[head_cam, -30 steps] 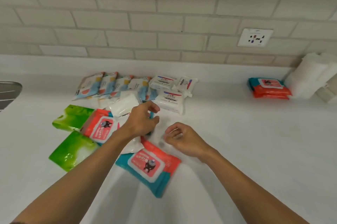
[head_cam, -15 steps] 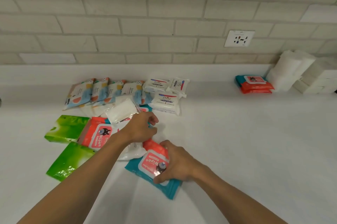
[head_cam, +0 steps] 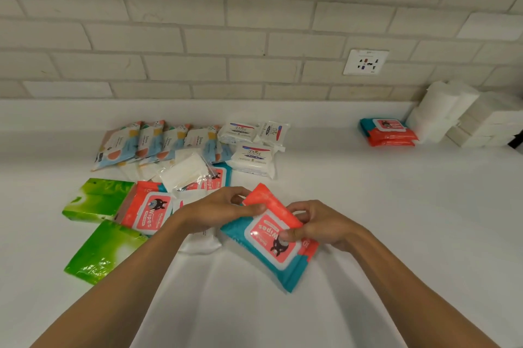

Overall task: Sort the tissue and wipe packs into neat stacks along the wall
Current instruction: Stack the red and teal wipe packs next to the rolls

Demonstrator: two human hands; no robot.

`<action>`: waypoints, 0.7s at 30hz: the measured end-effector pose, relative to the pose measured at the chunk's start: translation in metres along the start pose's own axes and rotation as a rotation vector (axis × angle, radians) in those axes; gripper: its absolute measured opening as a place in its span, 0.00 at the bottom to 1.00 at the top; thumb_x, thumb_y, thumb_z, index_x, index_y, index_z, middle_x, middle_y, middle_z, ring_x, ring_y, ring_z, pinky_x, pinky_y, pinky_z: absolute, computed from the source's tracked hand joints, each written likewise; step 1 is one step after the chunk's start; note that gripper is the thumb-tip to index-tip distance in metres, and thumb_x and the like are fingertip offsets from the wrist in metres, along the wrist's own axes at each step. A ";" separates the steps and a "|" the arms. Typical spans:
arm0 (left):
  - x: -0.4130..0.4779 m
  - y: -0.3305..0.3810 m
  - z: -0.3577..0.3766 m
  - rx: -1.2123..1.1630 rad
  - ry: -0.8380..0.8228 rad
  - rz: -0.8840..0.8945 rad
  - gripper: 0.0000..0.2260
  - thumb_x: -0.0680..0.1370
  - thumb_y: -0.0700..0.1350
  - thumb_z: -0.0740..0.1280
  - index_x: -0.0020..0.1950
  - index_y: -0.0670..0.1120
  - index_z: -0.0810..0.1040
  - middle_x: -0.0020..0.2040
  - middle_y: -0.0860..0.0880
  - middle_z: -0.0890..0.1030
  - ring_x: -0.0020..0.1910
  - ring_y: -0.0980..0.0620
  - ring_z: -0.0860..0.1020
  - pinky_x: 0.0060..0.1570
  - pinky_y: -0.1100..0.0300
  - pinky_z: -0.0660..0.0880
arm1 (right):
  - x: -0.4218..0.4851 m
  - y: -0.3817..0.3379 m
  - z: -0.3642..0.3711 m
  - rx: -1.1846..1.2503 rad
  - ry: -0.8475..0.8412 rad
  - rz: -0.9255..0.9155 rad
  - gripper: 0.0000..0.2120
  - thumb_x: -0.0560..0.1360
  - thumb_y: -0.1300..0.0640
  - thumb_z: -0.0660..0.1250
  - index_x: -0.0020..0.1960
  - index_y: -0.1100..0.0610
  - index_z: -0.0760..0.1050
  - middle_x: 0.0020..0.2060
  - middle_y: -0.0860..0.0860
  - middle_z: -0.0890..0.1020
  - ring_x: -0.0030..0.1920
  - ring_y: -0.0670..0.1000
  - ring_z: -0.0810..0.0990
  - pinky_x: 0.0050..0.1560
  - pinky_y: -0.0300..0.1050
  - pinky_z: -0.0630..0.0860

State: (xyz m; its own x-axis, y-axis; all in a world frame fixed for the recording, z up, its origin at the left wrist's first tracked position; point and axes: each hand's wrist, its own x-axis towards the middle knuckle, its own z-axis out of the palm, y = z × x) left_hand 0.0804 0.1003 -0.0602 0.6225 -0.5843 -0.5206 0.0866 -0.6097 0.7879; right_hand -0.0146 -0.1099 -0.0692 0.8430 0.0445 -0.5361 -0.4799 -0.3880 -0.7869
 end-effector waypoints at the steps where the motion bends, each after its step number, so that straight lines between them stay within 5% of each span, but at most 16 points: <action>1: -0.001 0.002 0.001 -0.076 -0.018 -0.005 0.16 0.73 0.56 0.70 0.59 0.58 0.72 0.53 0.54 0.80 0.51 0.54 0.83 0.53 0.57 0.81 | 0.002 -0.004 -0.002 0.012 0.006 -0.019 0.21 0.69 0.54 0.77 0.59 0.53 0.77 0.52 0.50 0.85 0.49 0.51 0.86 0.54 0.54 0.81; 4: -0.001 0.007 -0.001 -0.216 -0.006 -0.010 0.20 0.69 0.52 0.74 0.58 0.53 0.73 0.52 0.50 0.83 0.49 0.50 0.85 0.55 0.50 0.80 | 0.012 -0.015 -0.001 0.038 0.037 -0.069 0.23 0.68 0.52 0.78 0.60 0.52 0.76 0.53 0.50 0.85 0.50 0.52 0.85 0.55 0.56 0.81; 8: -0.001 0.005 -0.016 -0.215 0.098 -0.048 0.32 0.64 0.48 0.79 0.64 0.50 0.69 0.54 0.48 0.83 0.47 0.49 0.85 0.44 0.54 0.83 | 0.030 -0.031 0.007 0.057 0.027 -0.089 0.25 0.67 0.50 0.78 0.61 0.51 0.76 0.53 0.49 0.85 0.49 0.50 0.86 0.52 0.53 0.82; 12: -0.014 -0.006 -0.038 -0.273 0.156 -0.021 0.32 0.58 0.46 0.80 0.60 0.44 0.75 0.48 0.46 0.86 0.47 0.45 0.85 0.51 0.45 0.81 | 0.049 -0.043 0.013 0.234 -0.022 -0.076 0.18 0.74 0.44 0.70 0.60 0.51 0.78 0.54 0.52 0.84 0.54 0.52 0.84 0.57 0.54 0.80; 15: -0.024 -0.014 -0.050 -0.354 0.273 -0.033 0.23 0.64 0.42 0.79 0.56 0.47 0.74 0.46 0.46 0.86 0.43 0.46 0.86 0.39 0.51 0.83 | 0.066 -0.054 0.018 0.388 0.051 -0.015 0.20 0.77 0.39 0.62 0.58 0.51 0.79 0.53 0.52 0.84 0.54 0.52 0.82 0.55 0.48 0.80; 18: -0.033 -0.027 -0.065 -0.374 0.391 -0.026 0.21 0.65 0.44 0.78 0.55 0.47 0.76 0.46 0.46 0.86 0.41 0.46 0.86 0.42 0.48 0.83 | 0.087 -0.057 0.031 0.395 0.149 0.006 0.11 0.79 0.49 0.65 0.56 0.54 0.77 0.48 0.53 0.85 0.49 0.52 0.84 0.49 0.47 0.82; 21: -0.045 -0.039 -0.075 -0.384 0.432 -0.023 0.28 0.58 0.48 0.79 0.55 0.44 0.77 0.44 0.47 0.87 0.42 0.45 0.86 0.46 0.46 0.82 | 0.107 -0.059 0.051 0.324 0.193 0.014 0.08 0.76 0.55 0.71 0.51 0.58 0.81 0.49 0.59 0.85 0.51 0.57 0.84 0.54 0.54 0.81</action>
State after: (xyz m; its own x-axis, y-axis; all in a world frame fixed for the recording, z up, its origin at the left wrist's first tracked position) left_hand 0.1070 0.1905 -0.0428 0.8714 -0.2525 -0.4206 0.3293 -0.3344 0.8830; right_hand 0.0917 -0.0352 -0.0954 0.8512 -0.1455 -0.5042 -0.5177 -0.0747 -0.8523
